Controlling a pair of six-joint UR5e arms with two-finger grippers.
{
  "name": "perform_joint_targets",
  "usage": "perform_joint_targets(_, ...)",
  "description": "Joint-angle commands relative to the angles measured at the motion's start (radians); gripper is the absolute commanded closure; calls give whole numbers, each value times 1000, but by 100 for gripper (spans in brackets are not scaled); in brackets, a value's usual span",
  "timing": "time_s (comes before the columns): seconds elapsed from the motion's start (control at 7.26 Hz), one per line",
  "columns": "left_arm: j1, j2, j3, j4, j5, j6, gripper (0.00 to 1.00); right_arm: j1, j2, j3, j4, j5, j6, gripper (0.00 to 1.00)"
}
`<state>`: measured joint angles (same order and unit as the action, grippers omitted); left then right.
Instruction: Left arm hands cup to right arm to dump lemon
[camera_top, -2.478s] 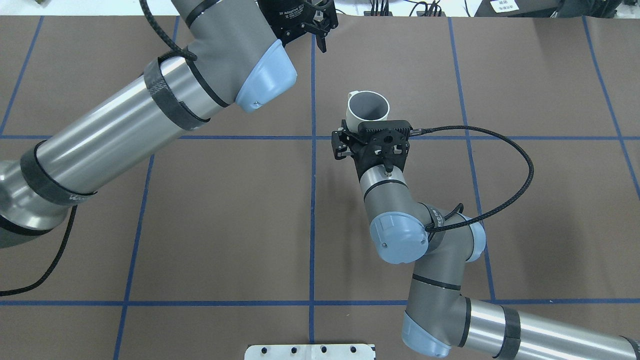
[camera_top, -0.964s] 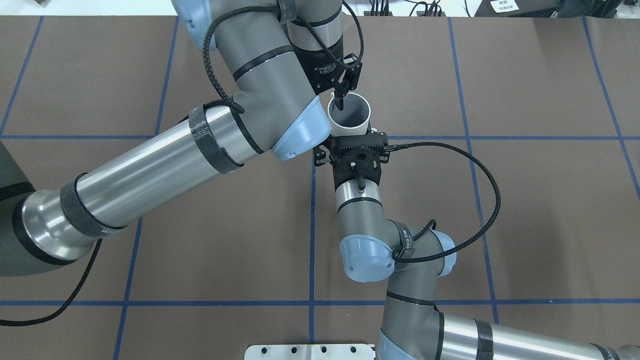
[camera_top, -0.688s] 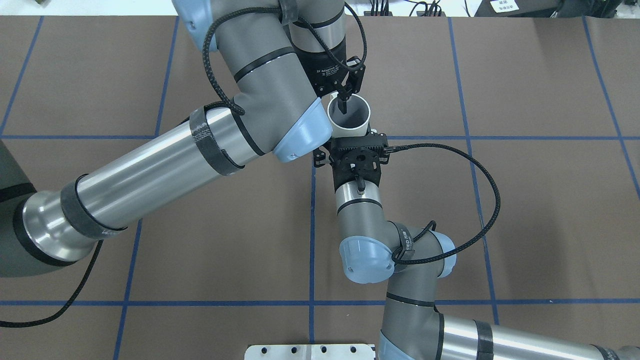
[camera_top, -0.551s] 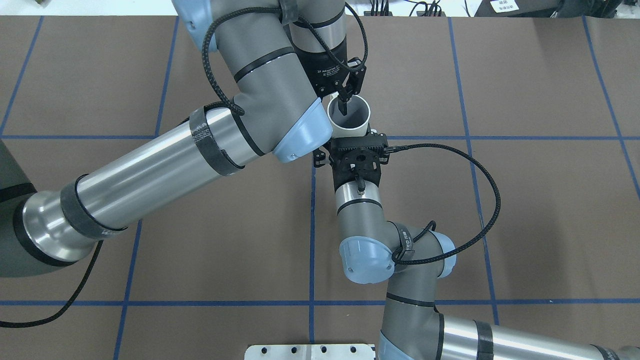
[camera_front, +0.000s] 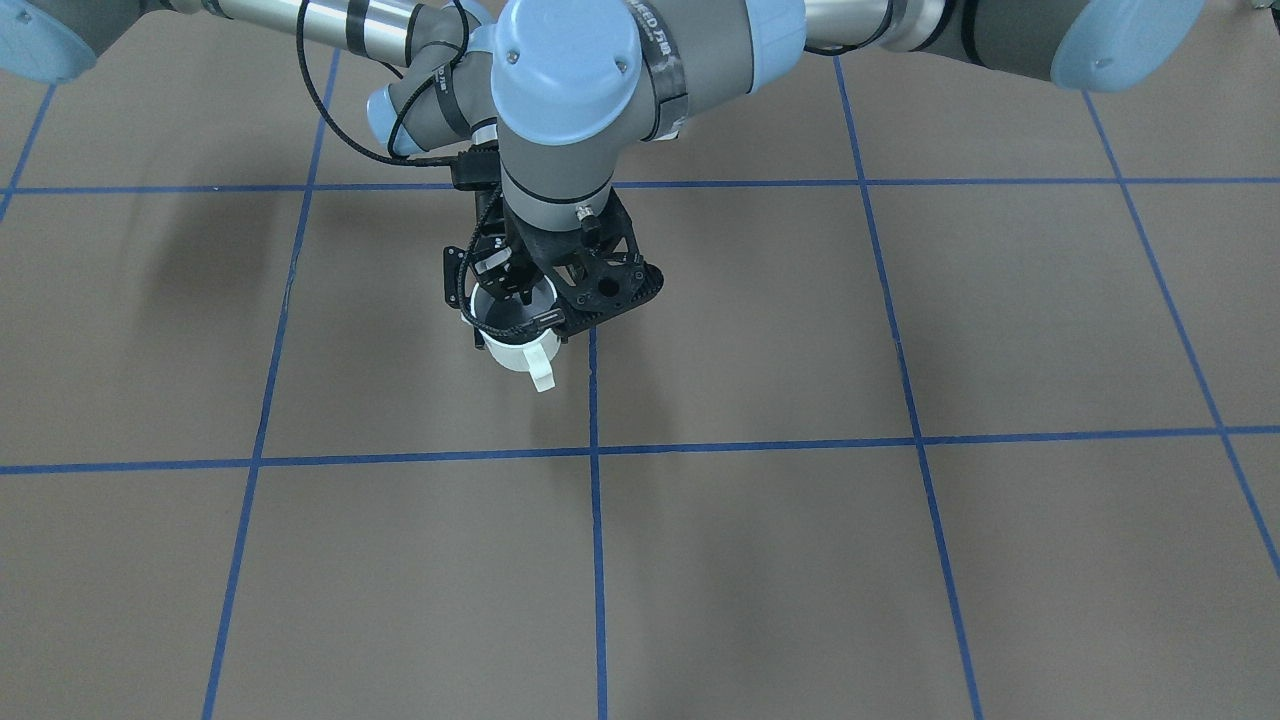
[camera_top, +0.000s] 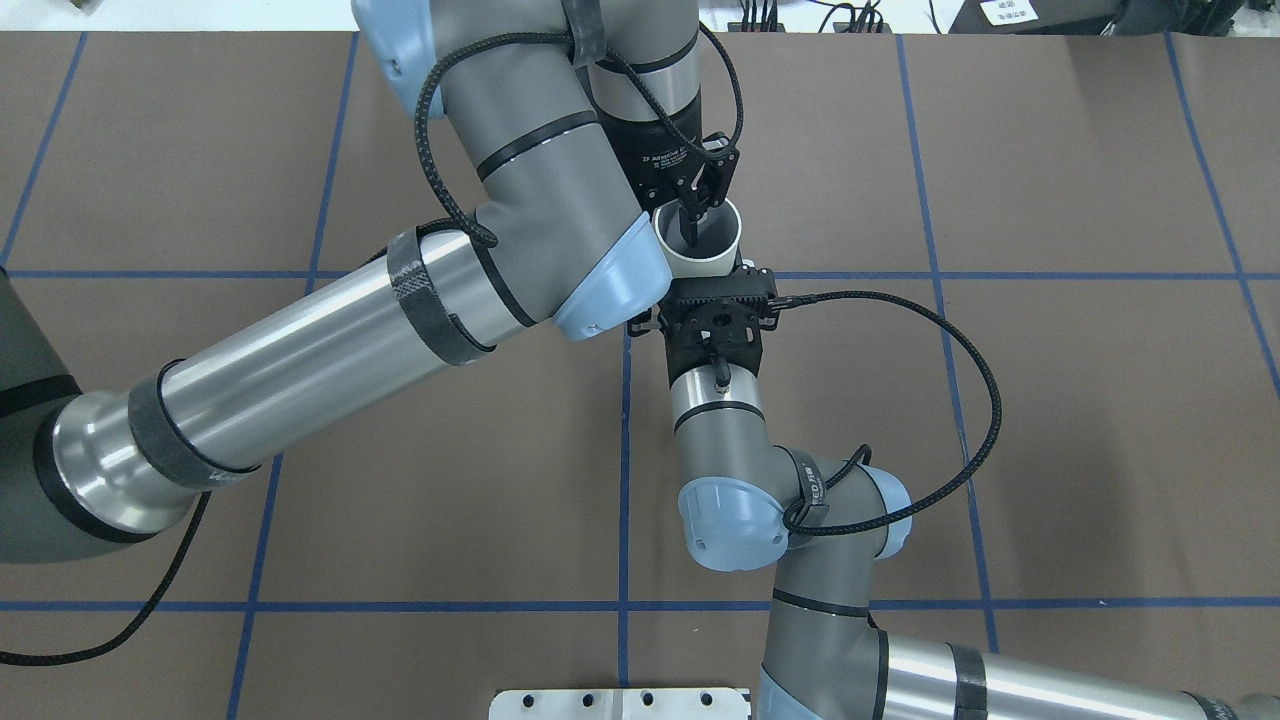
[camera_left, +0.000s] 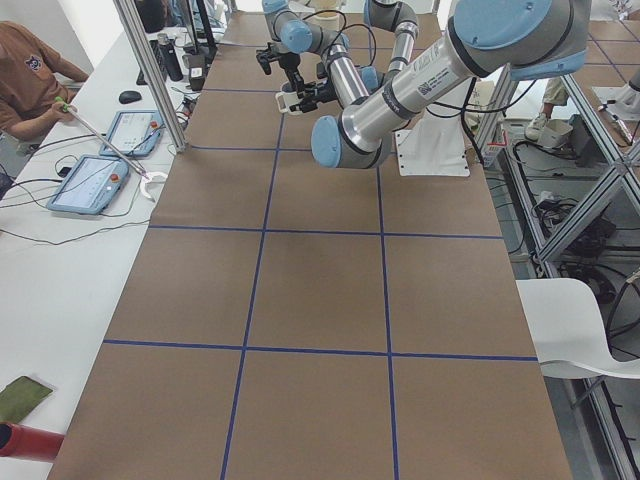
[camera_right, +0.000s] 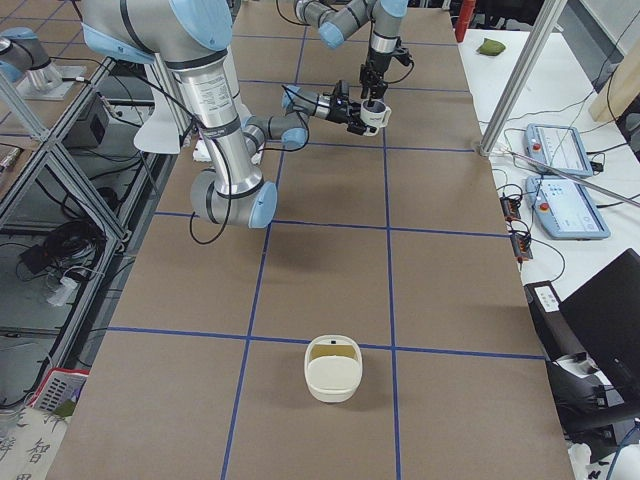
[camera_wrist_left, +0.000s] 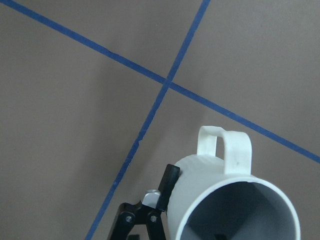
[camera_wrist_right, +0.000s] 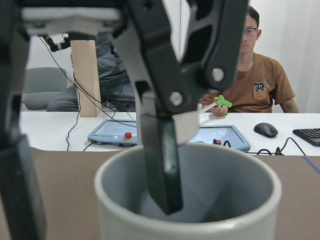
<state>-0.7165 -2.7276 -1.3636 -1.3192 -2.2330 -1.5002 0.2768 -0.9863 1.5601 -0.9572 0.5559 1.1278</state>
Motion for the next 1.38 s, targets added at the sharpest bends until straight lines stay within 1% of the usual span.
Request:
perform_joint_targets(0.0,3,0,-2,6,0,0,72,-2,0,1,0,-2,0,89)
perform_joint_targets(0.14,3,-1,-3,9,0,0,96,-5,-3,1,0,-4,0,79)
perform_joint_targets(0.28,3,-1,-5,12,0,-2,100,-7,-3,3,0,-4,0,73)
perform_joint_targets(0.41,3,-1,-12,26,0,0,100,-10,-14,1,3,-14,4,1)
perform_joint_targets(0.55,3,0,-20,34,0,-2,100,-13,-14,1,17,-40,-2,0)
perform_joint_targets(0.96,3,0,-29,46,0,0,100,-14,-22,3,46,-41,-3,0)
perform_joint_targets(1.24,2,0,-38,43,0,0,100,-21,-14,6,46,-39,-5,0)
